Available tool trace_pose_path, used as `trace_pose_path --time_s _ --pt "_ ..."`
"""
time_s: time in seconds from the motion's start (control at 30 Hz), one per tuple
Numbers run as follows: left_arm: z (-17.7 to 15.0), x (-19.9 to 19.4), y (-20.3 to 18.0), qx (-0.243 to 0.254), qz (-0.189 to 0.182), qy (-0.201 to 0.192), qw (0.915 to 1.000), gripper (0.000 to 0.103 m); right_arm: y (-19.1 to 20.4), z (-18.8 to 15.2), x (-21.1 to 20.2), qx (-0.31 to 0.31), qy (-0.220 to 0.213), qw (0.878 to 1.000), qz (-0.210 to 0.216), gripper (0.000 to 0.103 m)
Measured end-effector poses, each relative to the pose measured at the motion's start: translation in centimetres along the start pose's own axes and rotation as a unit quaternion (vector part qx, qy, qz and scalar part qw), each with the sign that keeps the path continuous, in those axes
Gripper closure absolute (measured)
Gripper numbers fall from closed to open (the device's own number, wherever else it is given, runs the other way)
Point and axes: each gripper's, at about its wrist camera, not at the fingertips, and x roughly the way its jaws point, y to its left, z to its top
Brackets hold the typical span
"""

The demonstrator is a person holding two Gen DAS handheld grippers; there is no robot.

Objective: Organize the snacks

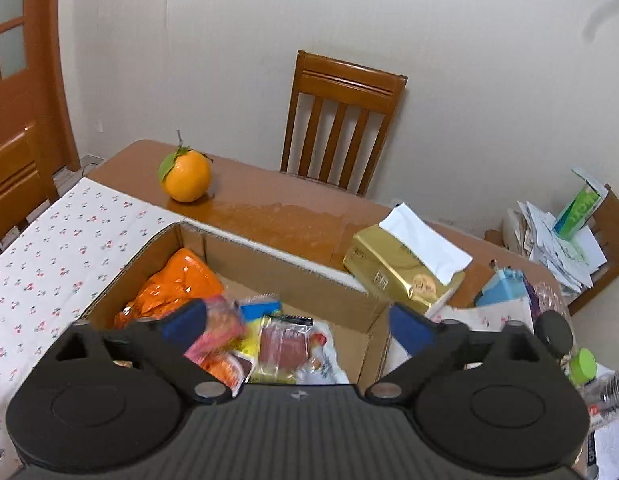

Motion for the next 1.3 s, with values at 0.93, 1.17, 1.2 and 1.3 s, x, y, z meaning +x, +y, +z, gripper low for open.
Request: trace_pose_path --time_s 0.93,1.17,1.2,1.3 --pt "4.3 -7.1 -4.3 -0.006 0.009 0.006 0.9999 0.003 4.2 -11.8 -14.7 0.153 0.097 0.980 -0.079 0.000" --pt "6.5 -10.3 -5.4 -0.018 0.037 -0.004 0.9991 0.003 3.8 -9.8 -19.2 0.138 0.040 0.987 -0.079 0.000" --pt "6.6 -10.6 -5.5 -0.022 0.037 -0.004 0.9991 0.003 3.8 -9.7 -19.6 0.135 0.035 0.987 -0.079 0.000" --pt "6.7 -11.1 -5.5 -0.033 0.039 -0.003 0.9987 0.003 3.6 -9.4 -20.4 0.133 0.023 0.988 -0.075 0.000"
